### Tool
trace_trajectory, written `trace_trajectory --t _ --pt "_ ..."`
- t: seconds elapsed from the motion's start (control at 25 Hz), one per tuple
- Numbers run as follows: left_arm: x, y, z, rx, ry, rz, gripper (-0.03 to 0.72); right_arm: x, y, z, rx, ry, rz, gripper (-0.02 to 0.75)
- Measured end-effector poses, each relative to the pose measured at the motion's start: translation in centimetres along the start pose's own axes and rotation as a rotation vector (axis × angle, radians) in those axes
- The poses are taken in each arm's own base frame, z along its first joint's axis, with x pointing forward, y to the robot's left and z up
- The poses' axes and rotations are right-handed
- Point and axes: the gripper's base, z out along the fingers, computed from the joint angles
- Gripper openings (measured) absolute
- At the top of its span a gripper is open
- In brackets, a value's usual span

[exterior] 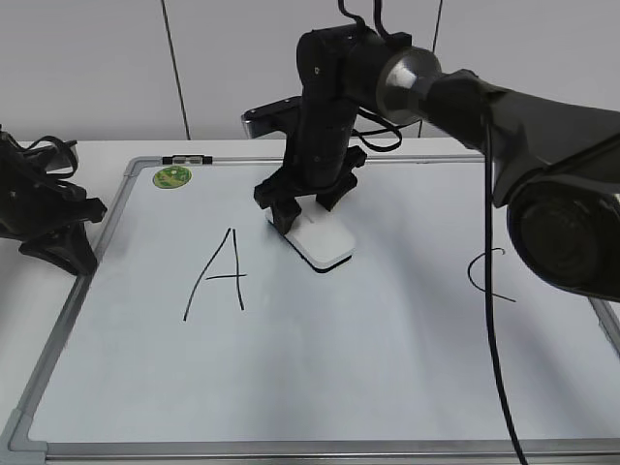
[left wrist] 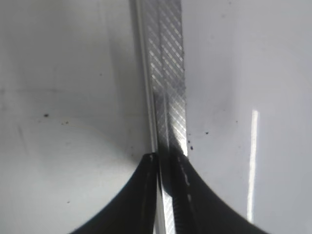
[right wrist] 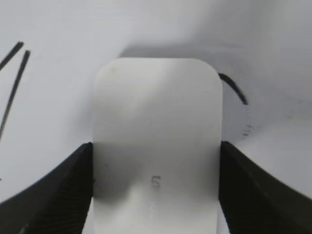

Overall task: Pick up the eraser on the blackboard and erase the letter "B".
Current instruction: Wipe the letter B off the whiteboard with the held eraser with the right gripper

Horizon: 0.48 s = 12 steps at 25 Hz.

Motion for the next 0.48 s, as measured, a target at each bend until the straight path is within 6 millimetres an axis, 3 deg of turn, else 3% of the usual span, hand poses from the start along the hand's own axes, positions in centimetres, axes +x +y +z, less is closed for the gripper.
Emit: trace_trajectory --t 0.24,0.48 --pt "0.0 0.0 0.0 0.000 0.000 0.000 0.055 -0.2 2.1 0.2 -0.009 0.003 -0.045 0.543" --pt "0.0 0.0 0.0 0.000 0.000 0.000 0.055 -0.2 2.1 0.2 0.016 0.006 -0.058 0.543"
